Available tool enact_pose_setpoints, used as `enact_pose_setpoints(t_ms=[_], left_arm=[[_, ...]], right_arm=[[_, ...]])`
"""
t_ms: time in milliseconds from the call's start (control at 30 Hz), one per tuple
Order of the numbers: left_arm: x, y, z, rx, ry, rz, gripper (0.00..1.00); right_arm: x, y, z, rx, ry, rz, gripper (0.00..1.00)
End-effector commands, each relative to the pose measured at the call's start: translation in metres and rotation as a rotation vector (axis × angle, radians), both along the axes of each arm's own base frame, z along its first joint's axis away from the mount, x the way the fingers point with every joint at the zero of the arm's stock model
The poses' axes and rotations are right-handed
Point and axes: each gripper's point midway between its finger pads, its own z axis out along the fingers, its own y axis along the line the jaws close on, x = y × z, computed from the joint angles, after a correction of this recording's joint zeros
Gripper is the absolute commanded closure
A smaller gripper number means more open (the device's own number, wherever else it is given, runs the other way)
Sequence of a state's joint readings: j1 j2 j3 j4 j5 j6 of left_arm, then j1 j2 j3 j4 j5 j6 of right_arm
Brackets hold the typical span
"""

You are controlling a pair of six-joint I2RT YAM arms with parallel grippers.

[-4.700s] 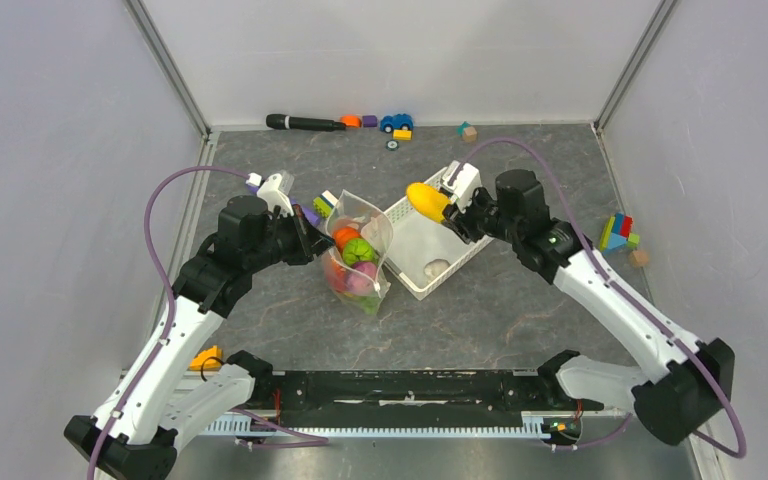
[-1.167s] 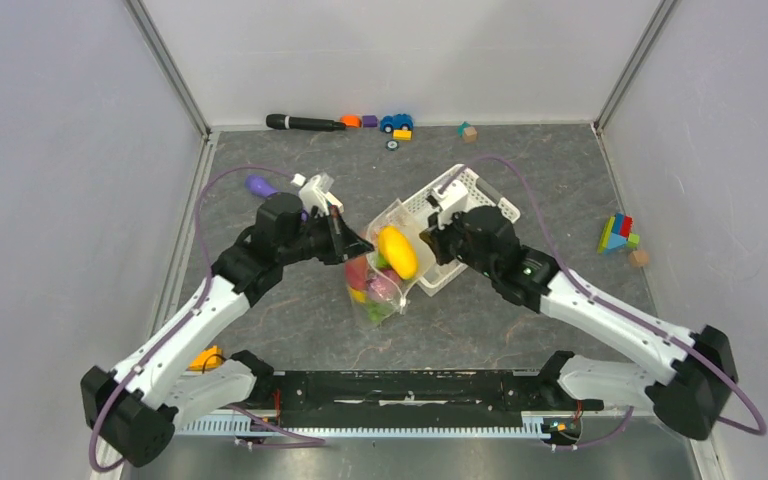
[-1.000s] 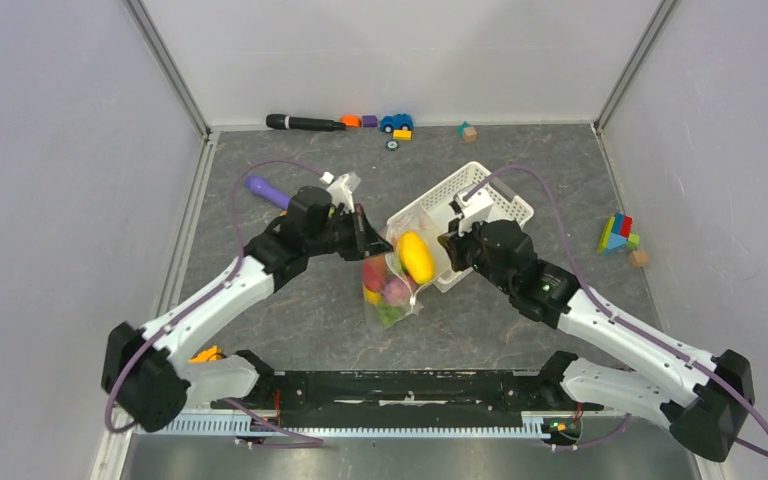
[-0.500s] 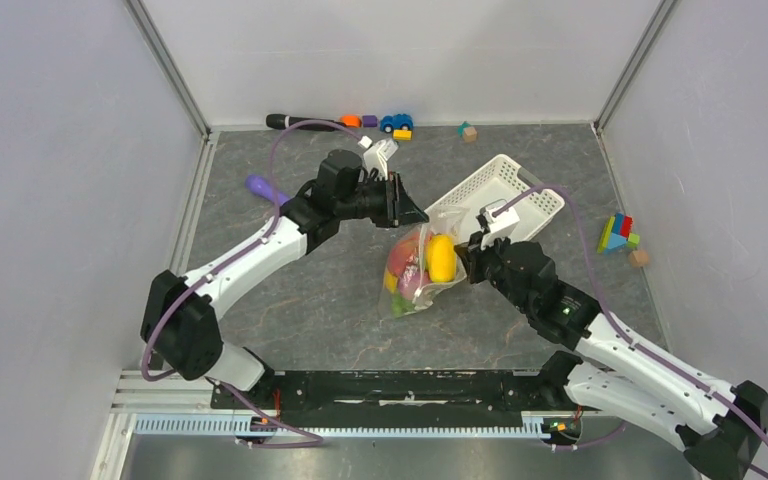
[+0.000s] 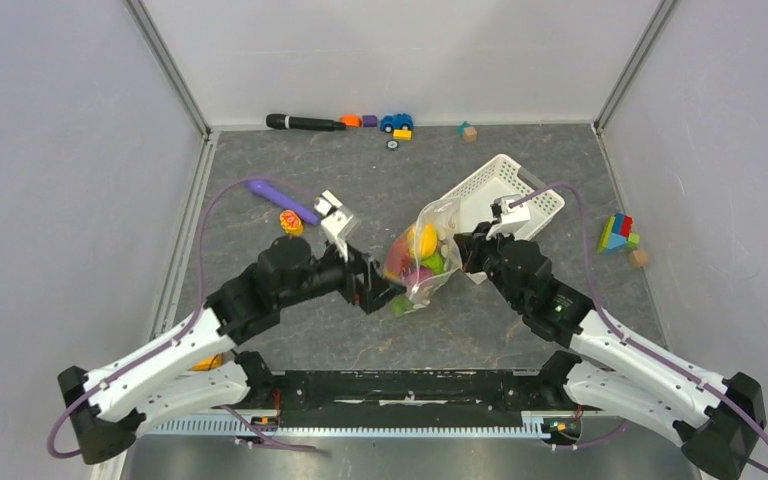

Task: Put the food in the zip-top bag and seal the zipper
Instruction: Adjust the zipper food storage bag at the center of the board, then zip the zipper food storage bag at the center of the board.

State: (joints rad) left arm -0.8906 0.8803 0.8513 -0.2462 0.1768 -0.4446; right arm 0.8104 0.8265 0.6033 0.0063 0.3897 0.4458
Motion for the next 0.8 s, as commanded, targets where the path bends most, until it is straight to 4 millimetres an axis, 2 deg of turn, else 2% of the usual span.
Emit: enact_pose_setpoints(t_ms=[0, 67, 167, 333, 567, 767], left_arm=[[-0.015, 0.007, -0.024, 0.013, -0.121, 0.011, 0.00], [-0.024, 0.002, -0.028, -0.028, -0.149, -0.019, 0.00], [-0.025, -0.007, -0.030, -0.022, -0.203, -0.010, 0.00], [-0.032, -0.030, -0.035, 0.031, -0.336, -0.011, 0.10], [-0.029, -0.037, -0.050, 0.027, -0.392, 0.071, 0.30], [-0.030, -0.041, -0.047, -0.055, -0.417, 0.079, 0.34]], right_arm=[[0.006, 0.001, 0.014, 0.089, -0.025, -0.045, 0.95], [0.006, 0.002, 0.014, 0.097, -0.022, -0.041, 0.95], [0.005, 0.005, 0.012, 0.108, -0.013, -0.028, 0.95], [0.004, 0.006, 0.009, 0.111, -0.003, -0.024, 0.95], [0.002, 0.008, 0.009, 0.122, -0.012, -0.006, 0.95], [-0.001, 0.008, 0.007, 0.134, -0.009, 0.001, 0.95]])
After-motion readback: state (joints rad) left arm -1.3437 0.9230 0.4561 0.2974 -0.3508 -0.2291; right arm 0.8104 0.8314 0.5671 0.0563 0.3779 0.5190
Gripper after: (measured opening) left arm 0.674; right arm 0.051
